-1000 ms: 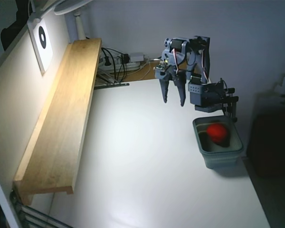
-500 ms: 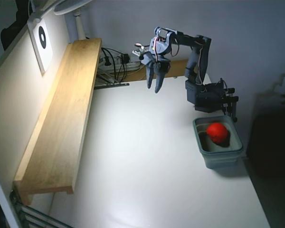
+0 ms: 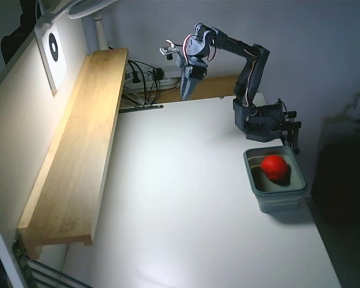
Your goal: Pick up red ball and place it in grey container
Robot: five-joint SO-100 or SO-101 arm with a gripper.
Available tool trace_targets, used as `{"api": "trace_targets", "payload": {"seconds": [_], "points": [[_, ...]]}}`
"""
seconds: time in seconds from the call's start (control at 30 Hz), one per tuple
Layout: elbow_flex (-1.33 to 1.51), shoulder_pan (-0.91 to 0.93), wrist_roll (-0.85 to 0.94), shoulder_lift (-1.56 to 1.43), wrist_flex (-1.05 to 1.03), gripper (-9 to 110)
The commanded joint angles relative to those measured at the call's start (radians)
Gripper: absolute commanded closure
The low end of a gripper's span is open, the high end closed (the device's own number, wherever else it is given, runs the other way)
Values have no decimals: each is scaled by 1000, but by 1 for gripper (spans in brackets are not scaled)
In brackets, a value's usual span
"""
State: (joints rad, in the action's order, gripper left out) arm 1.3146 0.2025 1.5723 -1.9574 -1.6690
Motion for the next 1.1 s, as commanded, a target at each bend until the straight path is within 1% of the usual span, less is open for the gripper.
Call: {"api": "trace_targets", "payload": {"seconds": [0.0,0.23,0.53,1.07], "points": [[1,84,-2,-56,-26,98],[4,198,-2,-89,-50,101],[7,295,-2,-116,-71,104],[8,321,-2,-124,-76,104]]}}
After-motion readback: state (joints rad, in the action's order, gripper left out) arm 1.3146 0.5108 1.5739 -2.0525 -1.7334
